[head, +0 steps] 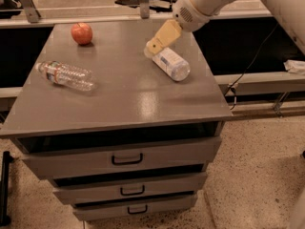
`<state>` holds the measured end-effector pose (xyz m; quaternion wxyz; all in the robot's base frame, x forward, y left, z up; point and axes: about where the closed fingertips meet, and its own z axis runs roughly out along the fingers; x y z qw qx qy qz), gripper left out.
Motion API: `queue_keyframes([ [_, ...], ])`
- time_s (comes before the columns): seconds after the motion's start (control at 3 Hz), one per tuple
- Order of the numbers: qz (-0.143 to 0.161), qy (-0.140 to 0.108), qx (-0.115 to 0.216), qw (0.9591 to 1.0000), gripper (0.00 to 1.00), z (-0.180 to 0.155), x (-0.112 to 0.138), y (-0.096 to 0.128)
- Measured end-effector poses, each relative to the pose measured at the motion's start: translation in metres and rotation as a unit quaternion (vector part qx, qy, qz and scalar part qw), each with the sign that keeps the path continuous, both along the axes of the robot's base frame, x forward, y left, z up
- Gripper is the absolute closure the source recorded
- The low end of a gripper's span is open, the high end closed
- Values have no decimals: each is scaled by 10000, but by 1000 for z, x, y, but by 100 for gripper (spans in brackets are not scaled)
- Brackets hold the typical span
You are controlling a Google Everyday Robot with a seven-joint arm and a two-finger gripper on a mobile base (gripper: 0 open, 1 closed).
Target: Place blue plastic bottle upright
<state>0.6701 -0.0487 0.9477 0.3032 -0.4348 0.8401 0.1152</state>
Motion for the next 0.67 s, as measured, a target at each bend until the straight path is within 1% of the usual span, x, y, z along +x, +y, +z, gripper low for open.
queue_keyframes([
  [0.33, -745, 142, 245, 9968, 0, -26, 33, 10],
  [0.67, -1271, 194, 339, 9911, 0, -42, 66, 10],
])
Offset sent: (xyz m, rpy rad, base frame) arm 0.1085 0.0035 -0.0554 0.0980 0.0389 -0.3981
